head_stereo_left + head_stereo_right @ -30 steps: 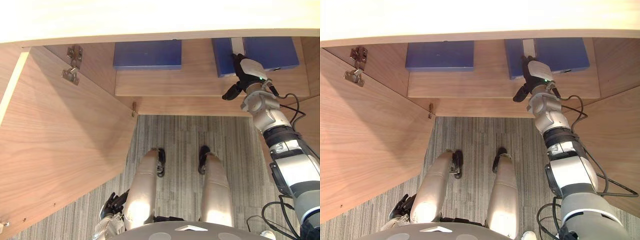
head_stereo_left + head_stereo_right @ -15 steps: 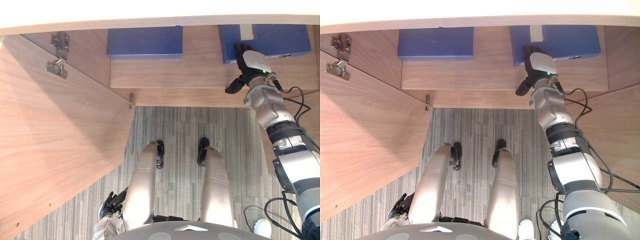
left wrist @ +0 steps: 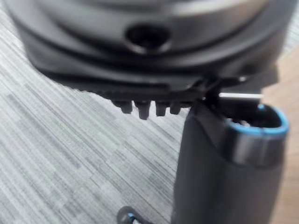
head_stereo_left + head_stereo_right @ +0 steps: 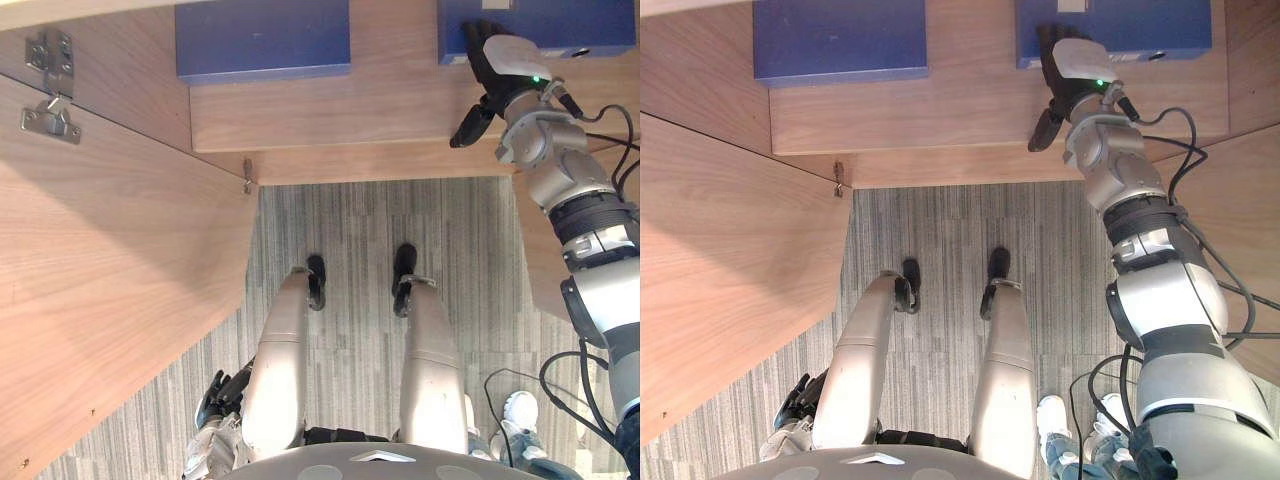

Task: Walk over to the cabinet, pick up the folder, carry it to the office cabinet, place the folder inside the office cabinet, then close the office cabinet door

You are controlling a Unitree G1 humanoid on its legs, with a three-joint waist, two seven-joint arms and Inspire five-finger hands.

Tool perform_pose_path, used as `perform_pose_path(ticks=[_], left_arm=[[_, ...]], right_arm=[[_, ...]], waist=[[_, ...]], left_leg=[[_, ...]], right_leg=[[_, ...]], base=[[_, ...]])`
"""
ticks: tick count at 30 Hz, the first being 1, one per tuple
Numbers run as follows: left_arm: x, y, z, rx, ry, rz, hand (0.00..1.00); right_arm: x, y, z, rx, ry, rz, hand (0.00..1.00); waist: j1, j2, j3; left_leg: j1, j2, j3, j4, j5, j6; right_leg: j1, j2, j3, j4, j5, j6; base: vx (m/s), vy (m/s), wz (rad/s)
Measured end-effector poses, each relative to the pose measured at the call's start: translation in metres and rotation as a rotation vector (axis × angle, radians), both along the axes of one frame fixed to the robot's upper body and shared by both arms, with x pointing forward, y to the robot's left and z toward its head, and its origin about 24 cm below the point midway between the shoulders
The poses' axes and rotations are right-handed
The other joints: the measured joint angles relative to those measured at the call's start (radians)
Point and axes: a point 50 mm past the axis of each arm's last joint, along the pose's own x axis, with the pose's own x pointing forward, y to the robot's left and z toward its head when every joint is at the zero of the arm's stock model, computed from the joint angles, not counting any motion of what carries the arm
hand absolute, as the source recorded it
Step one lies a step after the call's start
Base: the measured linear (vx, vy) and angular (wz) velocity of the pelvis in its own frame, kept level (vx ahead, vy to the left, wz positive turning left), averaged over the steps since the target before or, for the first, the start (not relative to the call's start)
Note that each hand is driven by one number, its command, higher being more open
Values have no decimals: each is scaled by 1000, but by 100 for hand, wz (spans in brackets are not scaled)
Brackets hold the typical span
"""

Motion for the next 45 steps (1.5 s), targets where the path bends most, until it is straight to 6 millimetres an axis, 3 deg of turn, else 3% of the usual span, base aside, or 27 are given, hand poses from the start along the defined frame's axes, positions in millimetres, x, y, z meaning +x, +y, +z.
perform_pose_path(ticks=[8, 13, 19, 22, 25, 28, 29, 31, 32, 34, 37, 40, 43, 45], left_arm=[[18, -7, 6, -9, -58, -18, 100], [22, -8, 8, -11, -77, -41, 100], [20, -8, 7, -16, -66, -94, 100], [17, -7, 5, -10, -44, -122, 100], [11, -7, 1, -5, -9, -145, 100], [4, -4, -2, -5, 15, -169, 100], [4, -4, -2, -6, 16, -171, 100], [-1, -2, -3, 1, 37, -199, 100], [-3, 0, -4, 7, 47, -212, 100], [-9, 3, -7, 18, 90, -255, 100], [-17, 7, -10, 39, 144, -320, 100], [-19, 11, -11, 70, 177, -377, 100], [-20, 13, -11, 108, 208, -434, 100], [-22, 14, -12, 117, 224, -446, 100]], right_arm=[[1, -3, 12, 22, -29, -14, 100], [1, -23, -3, 137, 25, -84, 100], [-5, -46, -10, 256, 16, -165, 100], [-9, -56, -25, 296, 34, -201, 100], [-10, -54, -59, 372, 99, -218, 100], [-12, -35, -112, 463, 213, -197, 100], [-13, -34, -117, 469, 225, -197, 100], [-24, -26, -161, 513, 325, -201, 100], [-29, -25, -172, 525, 351, -207, 100], [-50, -30, -214, 570, 450, -253, 100], [-81, -49, -259, 608, 583, -375, 100], [-103, -58, -283, 625, 660, -444, 100], [-137, -64, -314, 664, 746, -522, 100], [-174, -59, -346, 714, 837, -577, 100]], waist=[[15, 37, 18], [24, 40, 18], [22, 42, 14], [20, 42, -22], [20, 37, -75], [21, 11, -162], [22, 9, -168], [25, -14, -222], [24, -21, -239], [18, -40, -284], [9, -57, -326], [-14, -68, -344], [-32, -77, -358], [-44, -86, -388]], left_leg=[[25, -1, -46, -104, 92, -28], [159, -2, -71, -250, 164, -59], [332, 0, -75, -368, 191, -69], [385, 1, -79, -414, 196, -76], [458, 11, -81, -462, 198, -79], [536, 23, -77, -525, 196, -82], [542, 25, -77, -529, 196, -82], [600, 31, -76, -566, 190, -94], [611, 29, -76, -578, 190, -94], [668, 16, -78, -636, 198, -93], [725, -10, -68, -712, 219, -82], [745, -38, -64, -761, 241, -70], [790, -57, -53, -809, 254, -58], [809, -66, -53, -827, 256, -54]], right_leg=[[31, -4, -67, -68, 27, -26], [171, -6, -123, -175, 59, -47], [343, -2, -157, -277, 81, -52], [404, 0, -177, -319, 83, -49], [488, 14, -193, -378, 87, -52], [572, 34, -203, -459, 94, -51], [580, 37, -203, -466, 96, -52], [644, 47, -209, -516, 100, -52], [656, 47, -211, -528, 101, -51], [713, 44, -208, -588, 115, -37], [770, 32, -201, -671, 147, -23], [781, 22, -196, -706, 168, -15], [817, 9, -177, -747, 185, -10], [831, 4, -175, -757, 186, -8]], base=[[-78, -111, 12], [10, -101, 24], [75, -44, 10], [133, -28, 10], [204, -26, 5], [176, -38, 0], [169, -34, 1], [154, -15, 3], [193, 9, 5], [181, 38, 4], [110, 72, 0], [55, 66, -1], [23, 82, -7], [19, 51, 0]])
